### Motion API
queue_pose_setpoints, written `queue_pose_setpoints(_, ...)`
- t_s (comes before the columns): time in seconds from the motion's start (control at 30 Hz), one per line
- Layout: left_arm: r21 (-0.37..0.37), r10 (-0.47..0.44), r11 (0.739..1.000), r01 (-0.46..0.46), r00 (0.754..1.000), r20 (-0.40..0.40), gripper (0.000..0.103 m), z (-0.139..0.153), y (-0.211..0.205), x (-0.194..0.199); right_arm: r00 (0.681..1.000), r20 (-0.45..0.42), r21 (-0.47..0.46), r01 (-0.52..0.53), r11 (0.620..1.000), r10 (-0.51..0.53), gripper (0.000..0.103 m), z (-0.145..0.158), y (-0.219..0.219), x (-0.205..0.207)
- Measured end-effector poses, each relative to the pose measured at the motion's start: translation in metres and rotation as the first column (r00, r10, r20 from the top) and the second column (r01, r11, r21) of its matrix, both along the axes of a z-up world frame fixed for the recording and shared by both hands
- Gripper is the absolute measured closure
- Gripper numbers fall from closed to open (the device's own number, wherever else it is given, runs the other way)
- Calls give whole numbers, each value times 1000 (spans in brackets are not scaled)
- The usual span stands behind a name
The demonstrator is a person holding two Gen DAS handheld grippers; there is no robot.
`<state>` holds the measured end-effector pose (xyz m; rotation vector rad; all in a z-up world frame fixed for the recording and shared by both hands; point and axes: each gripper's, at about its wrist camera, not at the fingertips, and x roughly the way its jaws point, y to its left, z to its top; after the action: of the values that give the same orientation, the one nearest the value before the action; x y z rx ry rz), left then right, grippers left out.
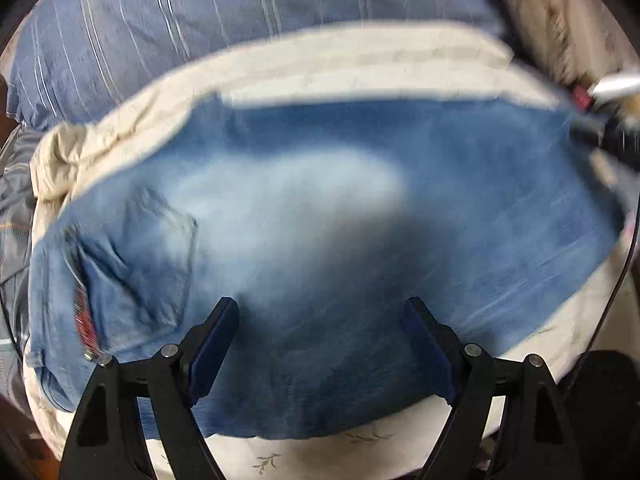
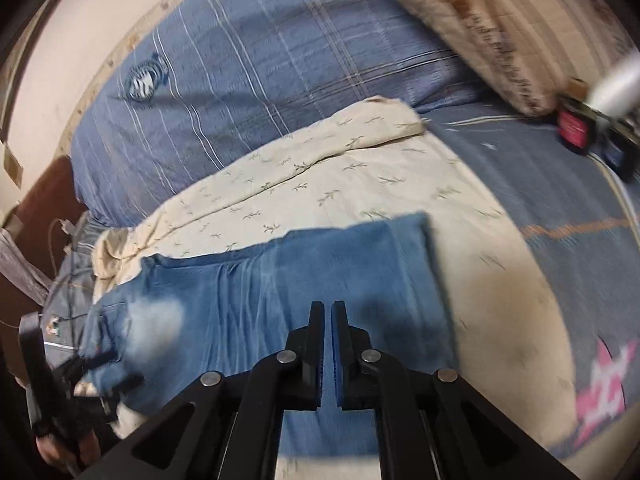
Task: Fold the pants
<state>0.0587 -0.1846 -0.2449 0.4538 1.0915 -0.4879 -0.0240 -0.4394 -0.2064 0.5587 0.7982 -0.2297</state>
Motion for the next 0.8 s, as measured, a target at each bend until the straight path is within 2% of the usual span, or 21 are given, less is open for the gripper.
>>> queue_pose_setpoints(0.1, -26, 3, 1000, -2, 1000, 25, 17, 2, 1, 0, 995, -100, -1, 14, 1000, -14, 98, -27, -11, 33)
queue_pose_setpoints(0.23, -34, -14, 999, 18, 993, 115, 17, 25, 8, -13, 999, -50, 23, 18, 1000, -17, 98, -21, -13, 27)
queue_pose_setpoints(0.43, -92, -36, 994, 60, 971, 237, 17, 62, 6, -43, 996, 88, -24, -22, 999, 24, 98, 8, 5, -25)
queue_pose_setpoints(0.53, -111, -44, 991, 78, 959, 279, 17, 73, 5, -54, 990, 136, -40, -43, 998, 48, 98, 20, 17, -52)
queue_pose_setpoints(0.7, -130, -57, 986, 109, 934, 352, 17, 96, 7, -67, 969, 238, -16, -65, 998, 67, 98, 37, 31, -92)
queue_pose_setpoints(0.8, -142, -54, 983, 114, 926, 373, 17, 109, 10, -81, 964, 260, -8, -60, 998, 60, 95, 41, 38, -107)
